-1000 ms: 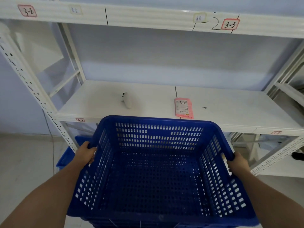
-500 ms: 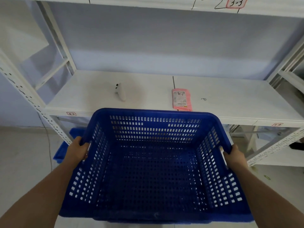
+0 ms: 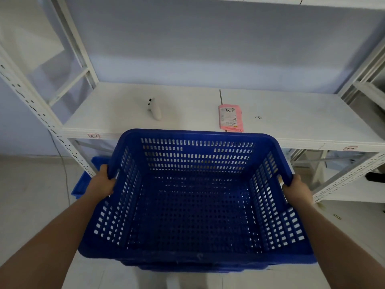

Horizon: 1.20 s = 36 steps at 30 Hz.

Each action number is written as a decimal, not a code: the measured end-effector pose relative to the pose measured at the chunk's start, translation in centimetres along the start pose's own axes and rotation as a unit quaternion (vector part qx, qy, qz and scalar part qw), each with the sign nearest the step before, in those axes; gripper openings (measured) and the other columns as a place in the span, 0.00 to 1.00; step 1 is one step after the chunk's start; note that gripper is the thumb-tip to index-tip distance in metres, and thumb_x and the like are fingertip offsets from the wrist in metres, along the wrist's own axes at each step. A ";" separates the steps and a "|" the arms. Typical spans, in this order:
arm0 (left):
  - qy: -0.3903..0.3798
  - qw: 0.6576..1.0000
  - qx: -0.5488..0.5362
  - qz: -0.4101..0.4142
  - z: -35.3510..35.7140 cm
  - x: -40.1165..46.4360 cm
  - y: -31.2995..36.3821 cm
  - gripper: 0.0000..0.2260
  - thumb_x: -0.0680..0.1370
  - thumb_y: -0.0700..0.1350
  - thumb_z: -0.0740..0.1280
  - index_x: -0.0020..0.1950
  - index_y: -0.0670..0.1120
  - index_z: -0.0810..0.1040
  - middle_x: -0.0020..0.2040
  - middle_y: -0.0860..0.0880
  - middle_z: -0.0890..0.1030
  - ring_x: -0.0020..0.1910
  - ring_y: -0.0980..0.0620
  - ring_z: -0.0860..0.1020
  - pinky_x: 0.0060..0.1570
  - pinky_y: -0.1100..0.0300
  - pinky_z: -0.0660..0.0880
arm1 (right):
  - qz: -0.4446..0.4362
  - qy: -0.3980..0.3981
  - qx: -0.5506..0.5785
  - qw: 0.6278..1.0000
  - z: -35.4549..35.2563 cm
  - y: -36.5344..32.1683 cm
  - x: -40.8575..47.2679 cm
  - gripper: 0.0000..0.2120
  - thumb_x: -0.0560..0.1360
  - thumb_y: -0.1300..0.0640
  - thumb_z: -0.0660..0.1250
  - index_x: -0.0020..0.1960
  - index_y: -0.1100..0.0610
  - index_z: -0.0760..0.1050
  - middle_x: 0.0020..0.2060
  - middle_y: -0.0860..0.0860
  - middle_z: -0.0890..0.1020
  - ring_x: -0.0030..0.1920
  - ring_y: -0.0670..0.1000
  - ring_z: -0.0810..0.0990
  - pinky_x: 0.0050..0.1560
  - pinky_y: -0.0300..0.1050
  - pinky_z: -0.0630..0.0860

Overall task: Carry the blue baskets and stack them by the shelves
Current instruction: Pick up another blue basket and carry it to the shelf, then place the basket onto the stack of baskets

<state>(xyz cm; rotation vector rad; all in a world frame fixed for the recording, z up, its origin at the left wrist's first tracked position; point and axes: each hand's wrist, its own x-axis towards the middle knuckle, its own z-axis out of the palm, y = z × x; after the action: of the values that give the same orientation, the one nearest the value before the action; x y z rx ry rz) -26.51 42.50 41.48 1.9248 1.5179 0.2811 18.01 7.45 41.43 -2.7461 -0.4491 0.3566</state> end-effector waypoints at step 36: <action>-0.219 0.905 0.281 0.233 11.7 -19.1 7.0 0.27 0.80 0.61 0.48 0.39 0.46 0.78 0.33 0.48 0.80 0.32 0.50 0.78 0.33 0.57 0.74 | -0.325 -0.175 -0.194 0.909 6.1 -5.8 -21.9 0.23 0.81 0.48 0.46 0.29 0.52 0.60 0.26 0.48 0.66 0.26 0.51 0.65 0.28 0.43 0.65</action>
<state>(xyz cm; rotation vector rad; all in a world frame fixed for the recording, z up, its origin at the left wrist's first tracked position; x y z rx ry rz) -20.52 19.79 41.19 2.5729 0.8721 -0.4207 -5.46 6.79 42.14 -2.6661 -1.6275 0.6287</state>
